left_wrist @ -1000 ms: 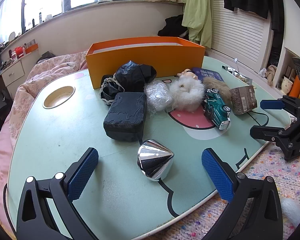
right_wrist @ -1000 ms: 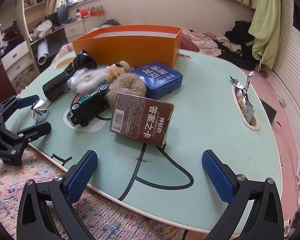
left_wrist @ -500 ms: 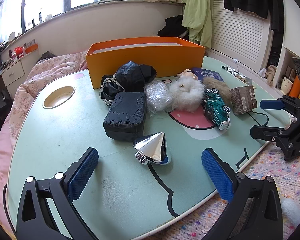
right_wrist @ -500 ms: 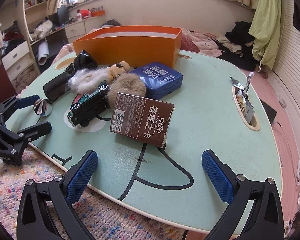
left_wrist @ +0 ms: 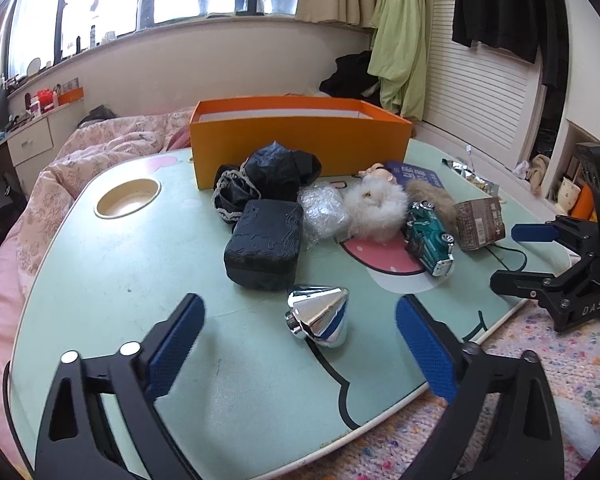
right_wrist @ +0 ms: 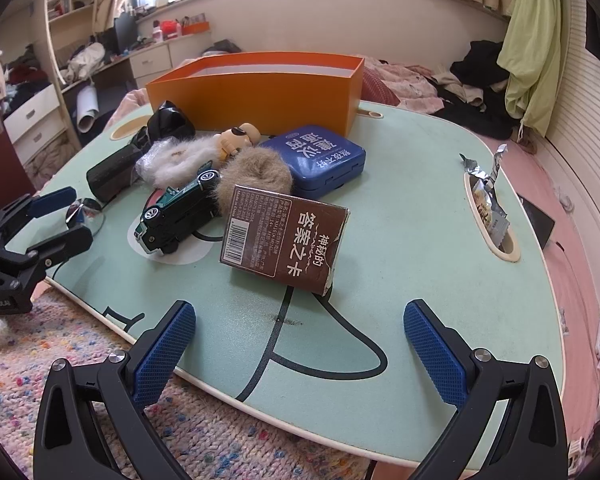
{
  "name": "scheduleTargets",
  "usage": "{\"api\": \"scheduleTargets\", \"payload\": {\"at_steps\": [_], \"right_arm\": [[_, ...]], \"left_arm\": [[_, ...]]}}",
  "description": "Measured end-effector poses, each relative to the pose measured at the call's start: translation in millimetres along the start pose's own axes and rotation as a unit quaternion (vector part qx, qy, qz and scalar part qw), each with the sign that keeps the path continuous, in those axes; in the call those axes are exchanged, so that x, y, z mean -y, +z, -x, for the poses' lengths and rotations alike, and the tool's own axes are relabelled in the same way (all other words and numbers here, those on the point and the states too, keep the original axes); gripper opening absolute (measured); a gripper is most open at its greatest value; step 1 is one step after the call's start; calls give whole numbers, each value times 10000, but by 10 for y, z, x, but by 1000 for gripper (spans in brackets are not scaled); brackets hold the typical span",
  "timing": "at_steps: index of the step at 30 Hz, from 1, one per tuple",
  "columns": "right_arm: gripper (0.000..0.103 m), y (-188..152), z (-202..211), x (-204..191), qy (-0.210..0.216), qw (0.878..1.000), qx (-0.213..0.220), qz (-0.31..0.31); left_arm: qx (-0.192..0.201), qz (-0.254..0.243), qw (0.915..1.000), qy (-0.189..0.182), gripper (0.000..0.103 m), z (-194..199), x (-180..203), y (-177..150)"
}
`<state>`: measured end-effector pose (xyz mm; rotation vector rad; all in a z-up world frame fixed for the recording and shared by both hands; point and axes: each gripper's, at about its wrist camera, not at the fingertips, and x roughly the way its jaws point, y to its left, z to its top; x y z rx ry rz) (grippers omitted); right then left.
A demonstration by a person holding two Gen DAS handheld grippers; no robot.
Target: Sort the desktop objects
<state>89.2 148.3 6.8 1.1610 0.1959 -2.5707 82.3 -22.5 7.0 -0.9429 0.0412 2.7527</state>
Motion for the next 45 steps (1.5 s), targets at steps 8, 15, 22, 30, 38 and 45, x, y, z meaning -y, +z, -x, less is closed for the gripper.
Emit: {"api": "scheduleTargets", "payload": {"at_steps": [8,15,22,30,38,45], "right_arm": [[103,19,-12,64,-114,9998,55,-180],[103,27,-17,88,-213,9994,80,-261],[103,145,-101,149,-291,9988,71,-398],[103,248,-79,-61,-184,9992,341,84],[58,317,-132,-7,23,9998,215,28],[58,452,130,237,144,9986,304,-398]], "left_arm": [[41,-312,9991,-270,32,11,90,-18],[0,-452,9986,-259,32,-14,146,-5],[151,-794,9965,-226,32,-44,257,149],[226,-673,9961,-527,32,-142,251,410],[168,-464,9961,-734,32,-122,143,575],[267,-99,9967,-763,32,-84,-86,928]]}}
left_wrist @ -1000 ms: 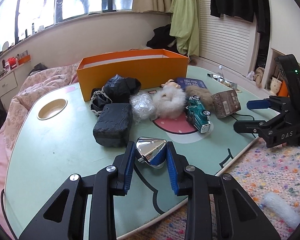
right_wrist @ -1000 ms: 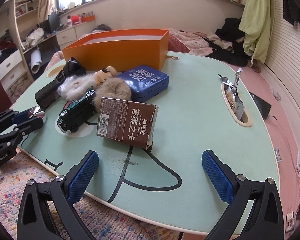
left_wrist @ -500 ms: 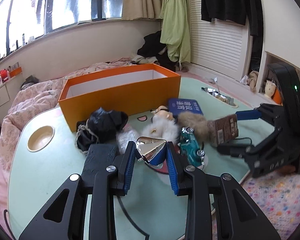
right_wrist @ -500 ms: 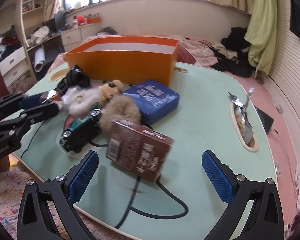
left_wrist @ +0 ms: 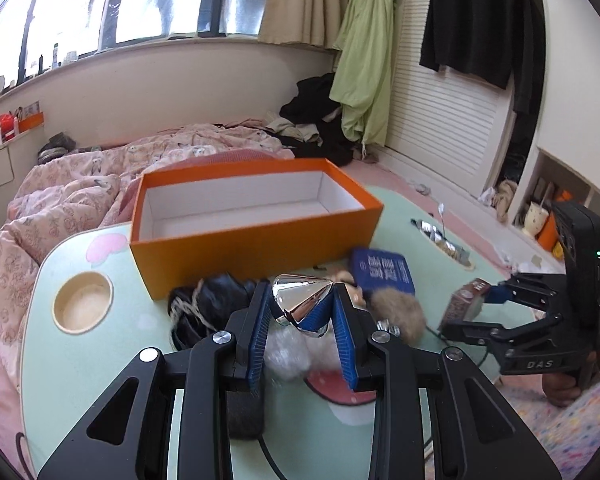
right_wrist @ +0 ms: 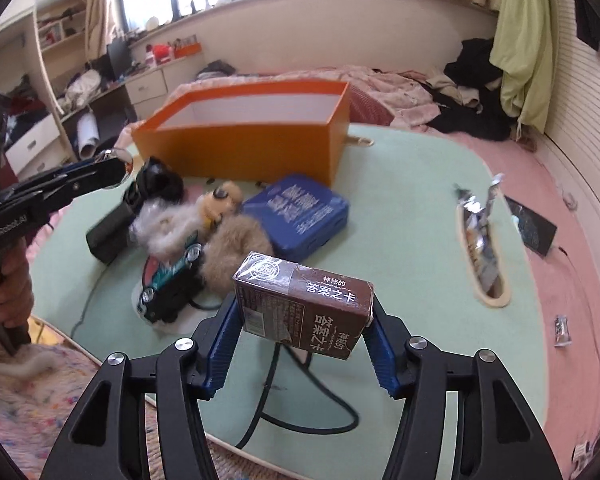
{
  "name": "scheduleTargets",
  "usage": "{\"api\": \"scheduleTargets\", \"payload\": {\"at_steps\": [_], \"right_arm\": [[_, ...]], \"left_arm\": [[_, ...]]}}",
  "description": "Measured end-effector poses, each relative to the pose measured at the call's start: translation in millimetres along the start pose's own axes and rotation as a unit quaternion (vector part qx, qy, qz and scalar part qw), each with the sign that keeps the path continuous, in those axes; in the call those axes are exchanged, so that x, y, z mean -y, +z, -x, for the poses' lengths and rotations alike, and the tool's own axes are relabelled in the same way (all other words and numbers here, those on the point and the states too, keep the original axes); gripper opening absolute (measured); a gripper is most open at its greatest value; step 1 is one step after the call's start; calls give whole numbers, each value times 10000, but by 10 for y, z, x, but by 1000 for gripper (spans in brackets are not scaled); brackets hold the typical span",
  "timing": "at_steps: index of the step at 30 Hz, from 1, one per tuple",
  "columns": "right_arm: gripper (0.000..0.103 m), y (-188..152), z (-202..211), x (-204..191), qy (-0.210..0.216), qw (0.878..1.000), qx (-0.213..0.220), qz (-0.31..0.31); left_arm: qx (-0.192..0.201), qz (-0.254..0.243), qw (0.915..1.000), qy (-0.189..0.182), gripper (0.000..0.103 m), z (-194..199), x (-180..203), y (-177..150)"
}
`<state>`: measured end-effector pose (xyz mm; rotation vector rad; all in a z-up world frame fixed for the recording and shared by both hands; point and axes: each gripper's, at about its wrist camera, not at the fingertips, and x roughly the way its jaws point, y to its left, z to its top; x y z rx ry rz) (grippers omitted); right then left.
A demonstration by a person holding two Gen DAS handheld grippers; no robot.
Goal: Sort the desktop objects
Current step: 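Grasp the brown packet with the right gripper while the left gripper grasps the silver cone, then lower the silver cone into the box with the left gripper while the right drops the packet in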
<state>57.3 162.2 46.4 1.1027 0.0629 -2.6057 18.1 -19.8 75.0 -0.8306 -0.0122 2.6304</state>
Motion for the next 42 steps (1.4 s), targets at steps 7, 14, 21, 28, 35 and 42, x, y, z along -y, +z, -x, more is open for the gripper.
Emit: {"api": "scheduleTargets", "payload": {"at_steps": [7,14,21,28,35,42], "right_arm": [[58,544,66,58,-114,9992,383,14],[58,1082,-120,143,-97,9981,603,39],[58,1427,-375,102,180,9972,716,-111],[58,1615,-637,-24,349,9972,651,-66],[70,1725,-802,-90,468,9963,685,-240],[86,1542,-700,-61,423,9952,720,-519]], "left_arm": [[131,168,9998,68,32,-5,-184,314],[117,402,9989,206,32,-206,-457,593],[0,529,9982,267,32,-472,-663,721],[-36,627,9975,319,32,-630,-820,826],[-35,780,9968,147,36,-813,-844,963],[-31,1137,9935,10,68,-778,-858,875]]}}
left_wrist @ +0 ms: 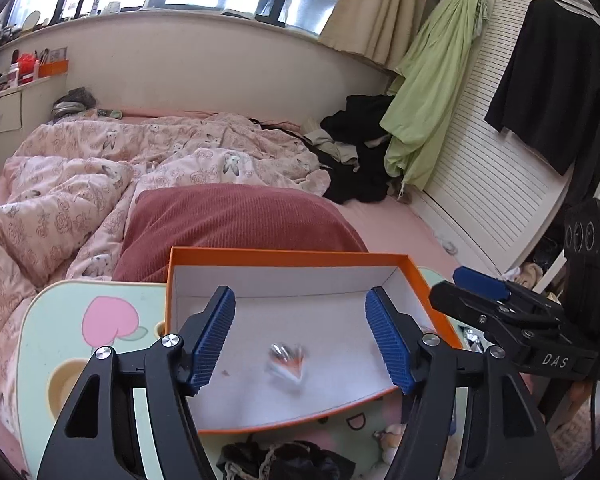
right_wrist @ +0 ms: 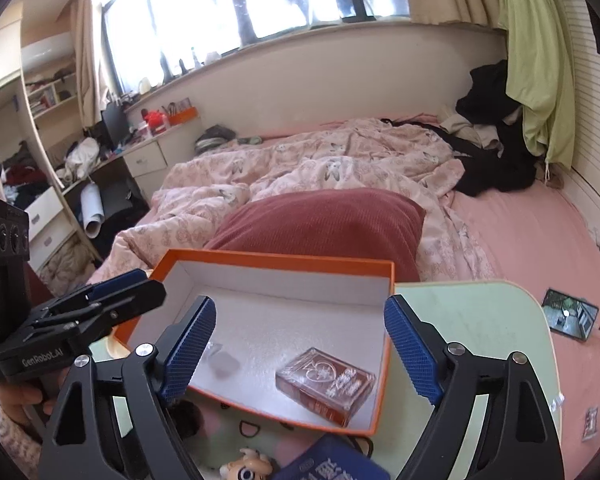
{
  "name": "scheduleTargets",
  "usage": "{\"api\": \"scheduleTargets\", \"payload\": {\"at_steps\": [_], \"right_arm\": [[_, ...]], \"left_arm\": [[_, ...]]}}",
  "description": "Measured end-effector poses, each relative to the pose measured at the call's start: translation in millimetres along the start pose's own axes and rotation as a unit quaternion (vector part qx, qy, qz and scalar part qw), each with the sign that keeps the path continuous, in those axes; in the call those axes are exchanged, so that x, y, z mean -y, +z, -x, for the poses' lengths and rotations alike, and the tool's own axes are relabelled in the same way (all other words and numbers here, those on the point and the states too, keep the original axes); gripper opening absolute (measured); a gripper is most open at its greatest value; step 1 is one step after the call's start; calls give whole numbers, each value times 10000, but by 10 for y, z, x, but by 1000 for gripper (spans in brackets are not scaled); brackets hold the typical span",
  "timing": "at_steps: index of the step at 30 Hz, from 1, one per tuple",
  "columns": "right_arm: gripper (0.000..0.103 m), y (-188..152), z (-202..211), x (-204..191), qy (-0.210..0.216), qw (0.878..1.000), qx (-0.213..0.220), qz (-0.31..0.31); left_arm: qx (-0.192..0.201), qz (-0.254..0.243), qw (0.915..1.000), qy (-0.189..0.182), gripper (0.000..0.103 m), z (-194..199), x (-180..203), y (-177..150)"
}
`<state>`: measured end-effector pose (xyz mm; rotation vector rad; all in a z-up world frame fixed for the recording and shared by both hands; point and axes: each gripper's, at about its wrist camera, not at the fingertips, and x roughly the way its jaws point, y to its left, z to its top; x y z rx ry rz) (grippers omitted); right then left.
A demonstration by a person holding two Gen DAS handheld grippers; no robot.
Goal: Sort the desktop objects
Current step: 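Lower the silver cone into the box with the left gripper while the right drops the packet in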
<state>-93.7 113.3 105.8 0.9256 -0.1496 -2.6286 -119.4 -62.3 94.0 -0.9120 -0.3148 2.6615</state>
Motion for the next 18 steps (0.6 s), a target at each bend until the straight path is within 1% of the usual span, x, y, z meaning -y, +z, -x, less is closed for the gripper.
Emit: {"api": "scheduleTargets", "payload": {"at_steps": [5,11,15,18], "right_arm": [[86,-242,157,92,-139,9995,-178,-213],[86,-664,473,136,-590,9978,-229,-196],[86,-964,634,131,-836,9959,-339,-67],[87,-1162,695,133,-878,9952,-423,-1]], "left_arm": [[-32,-13,9999,129,68,176,20,-179],[-162,-113,9992,334,68,385,100,-522],[-310,-195,9988,314,68,515,189,-824],[-491,-298,9981,207,68,598,282,-1058]]}}
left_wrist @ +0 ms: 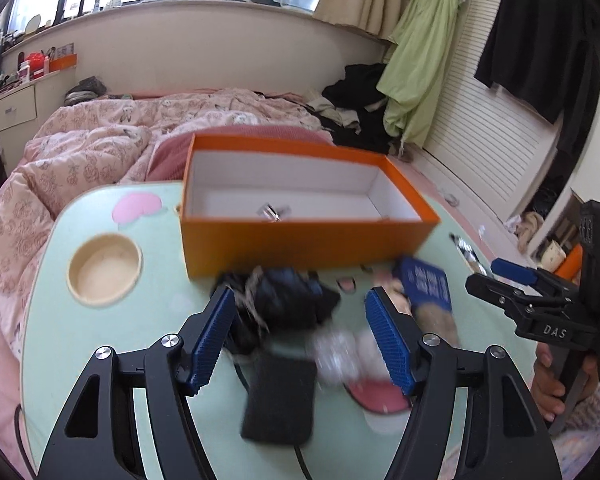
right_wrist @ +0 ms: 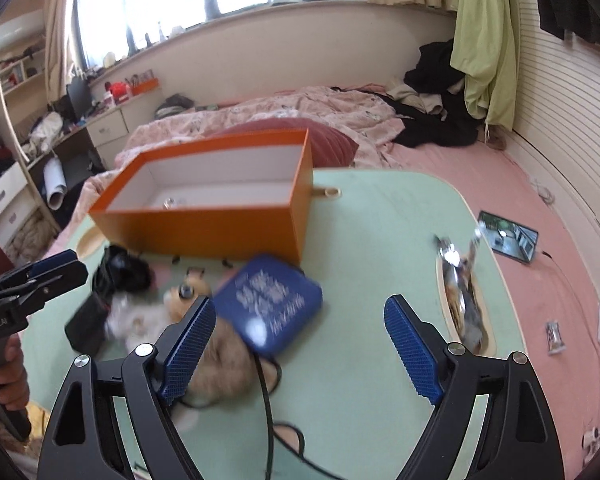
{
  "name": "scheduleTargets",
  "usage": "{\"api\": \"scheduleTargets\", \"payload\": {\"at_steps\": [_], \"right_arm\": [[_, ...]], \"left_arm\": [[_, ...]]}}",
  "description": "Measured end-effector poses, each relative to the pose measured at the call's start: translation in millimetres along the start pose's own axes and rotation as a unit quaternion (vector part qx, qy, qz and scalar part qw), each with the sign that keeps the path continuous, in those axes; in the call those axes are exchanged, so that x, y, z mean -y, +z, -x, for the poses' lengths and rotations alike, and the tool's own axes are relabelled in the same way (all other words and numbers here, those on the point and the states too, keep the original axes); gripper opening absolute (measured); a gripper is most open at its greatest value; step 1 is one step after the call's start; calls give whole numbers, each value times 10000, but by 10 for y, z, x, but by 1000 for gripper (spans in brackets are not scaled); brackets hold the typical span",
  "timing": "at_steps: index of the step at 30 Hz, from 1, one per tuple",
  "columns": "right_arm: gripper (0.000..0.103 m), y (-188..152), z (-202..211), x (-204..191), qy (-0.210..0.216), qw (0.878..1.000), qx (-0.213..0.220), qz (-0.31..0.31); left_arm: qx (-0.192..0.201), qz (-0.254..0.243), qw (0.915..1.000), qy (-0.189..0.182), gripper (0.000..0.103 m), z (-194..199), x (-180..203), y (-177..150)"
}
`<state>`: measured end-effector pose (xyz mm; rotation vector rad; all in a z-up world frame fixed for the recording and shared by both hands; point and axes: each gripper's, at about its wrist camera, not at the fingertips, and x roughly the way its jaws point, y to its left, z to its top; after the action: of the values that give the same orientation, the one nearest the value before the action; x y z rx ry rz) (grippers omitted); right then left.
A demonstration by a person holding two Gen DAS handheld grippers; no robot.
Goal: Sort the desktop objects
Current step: 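Lower the silver cone into the box with the left gripper while the right drops the packet in, then withdraw both grippers from the box back toward the table items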
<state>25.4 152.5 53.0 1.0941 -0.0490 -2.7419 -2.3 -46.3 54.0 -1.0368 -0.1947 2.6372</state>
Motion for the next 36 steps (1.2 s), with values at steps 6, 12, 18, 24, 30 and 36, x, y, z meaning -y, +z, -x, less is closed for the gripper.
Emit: {"api": "scheduleTargets", "payload": {"at_steps": [6,12,18,24,30,36], "right_arm": [[87,-353,-61,-33,-167,9988,-310,340],[91,-510,-97,-39,-37,9979,-544,342],[103,-535,-173,-49,-219,9960,-715,482],[103,-542,-186,-20,-181,9961,-704,498],[103,-521,-208,-44,-181,9958,-712,541],[103,-524,-219,-56,-152,9960,-695,533]], "left_arm": [[-322,-480,9982,-148,68,120,267,-422],[-72,-885,9960,122,68,258,507,-641],[124,-1109,9937,122,68,266,579,-743],[-32,-1266,9919,-21,68,196,591,-798],[-281,-1221,9918,237,85,0,510,-849],[-182,-1230,9920,209,86,33,517,-864]]}}
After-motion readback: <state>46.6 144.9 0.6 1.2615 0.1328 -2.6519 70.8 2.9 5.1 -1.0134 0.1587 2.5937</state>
